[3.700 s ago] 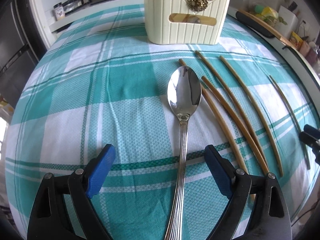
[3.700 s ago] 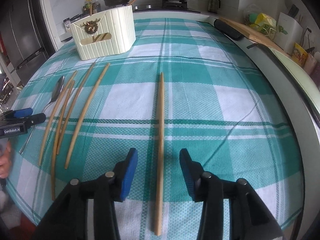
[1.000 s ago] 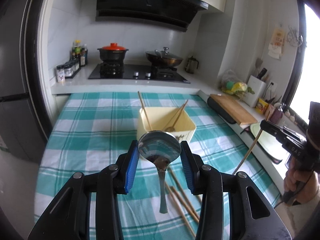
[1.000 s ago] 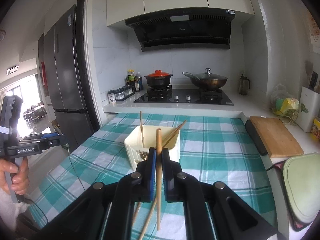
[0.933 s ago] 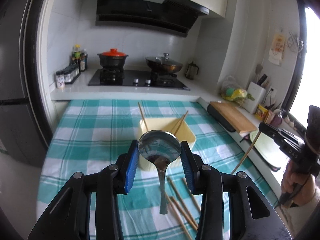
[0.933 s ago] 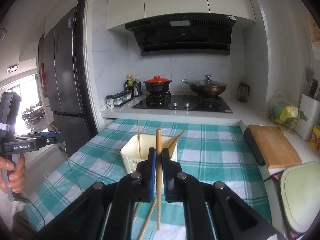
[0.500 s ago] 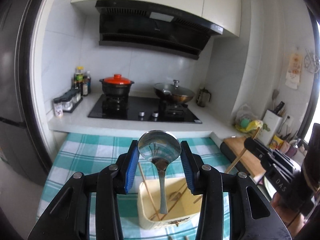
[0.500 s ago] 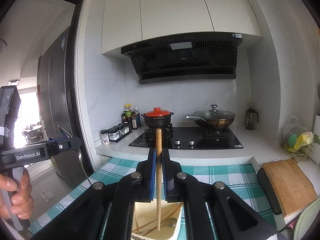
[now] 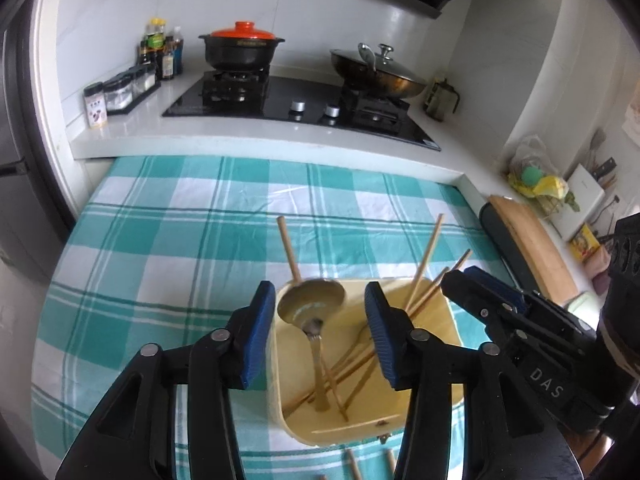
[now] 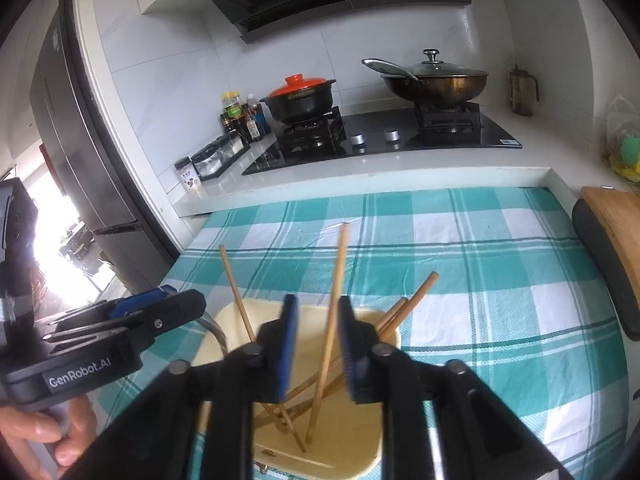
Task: Organize utensils
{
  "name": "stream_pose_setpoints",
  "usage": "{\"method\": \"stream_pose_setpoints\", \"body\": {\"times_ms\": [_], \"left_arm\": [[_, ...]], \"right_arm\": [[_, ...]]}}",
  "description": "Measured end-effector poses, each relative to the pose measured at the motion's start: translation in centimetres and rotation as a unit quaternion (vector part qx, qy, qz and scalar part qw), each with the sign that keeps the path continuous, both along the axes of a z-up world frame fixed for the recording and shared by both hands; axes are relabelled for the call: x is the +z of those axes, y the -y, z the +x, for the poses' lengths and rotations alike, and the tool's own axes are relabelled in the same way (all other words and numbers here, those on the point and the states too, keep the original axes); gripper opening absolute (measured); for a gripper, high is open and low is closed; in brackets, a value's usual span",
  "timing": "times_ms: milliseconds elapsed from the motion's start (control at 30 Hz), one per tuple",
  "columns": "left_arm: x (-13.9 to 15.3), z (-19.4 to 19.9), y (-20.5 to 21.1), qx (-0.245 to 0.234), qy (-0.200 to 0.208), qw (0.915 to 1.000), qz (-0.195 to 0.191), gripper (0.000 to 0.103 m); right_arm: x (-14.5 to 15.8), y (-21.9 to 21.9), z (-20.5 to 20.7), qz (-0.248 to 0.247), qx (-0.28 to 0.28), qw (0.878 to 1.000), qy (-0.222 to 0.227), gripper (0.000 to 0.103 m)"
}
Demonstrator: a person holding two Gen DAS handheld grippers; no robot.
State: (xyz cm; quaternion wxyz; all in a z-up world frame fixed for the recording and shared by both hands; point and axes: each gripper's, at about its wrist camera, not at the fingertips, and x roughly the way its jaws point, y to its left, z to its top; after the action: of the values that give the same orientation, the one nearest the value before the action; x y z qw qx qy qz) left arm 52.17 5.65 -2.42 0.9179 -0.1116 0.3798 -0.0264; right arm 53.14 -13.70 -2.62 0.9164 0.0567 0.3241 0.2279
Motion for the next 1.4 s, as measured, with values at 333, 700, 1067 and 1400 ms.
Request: {"method": "stream_pose_setpoints", "body": {"times_ms": [333, 700, 1067, 1400], "left_arm": [[1.2, -13.8, -3.9, -0.032, -0.01, 0.996, 0.082, 0.083], [-4.0, -28.7, -1.5, -0.005, 0.006, 0.9987, 0.051, 0.087], [-7.7, -32.3, 4.5, -0.032, 0.014, 0.9986, 0.041, 0.087], [-8.3, -33.9, 4.7, -0.017, 0.017, 0.9988, 0.044, 0.087]], "right_arm": [[2.6, 2.8, -12.9, -0.07, 0.059, 0.996, 0.022, 0.054], [-5.7, 6.7, -28.9, -0.15, 0.028, 0.988, 0.025, 0.054], [-9.0, 7.8, -35.0, -0.115, -0.07, 0.99, 0.038, 0.054], [-9.1, 7.1, -35.6, -0.101, -0.078, 0.991, 0.051, 0.054]]}}
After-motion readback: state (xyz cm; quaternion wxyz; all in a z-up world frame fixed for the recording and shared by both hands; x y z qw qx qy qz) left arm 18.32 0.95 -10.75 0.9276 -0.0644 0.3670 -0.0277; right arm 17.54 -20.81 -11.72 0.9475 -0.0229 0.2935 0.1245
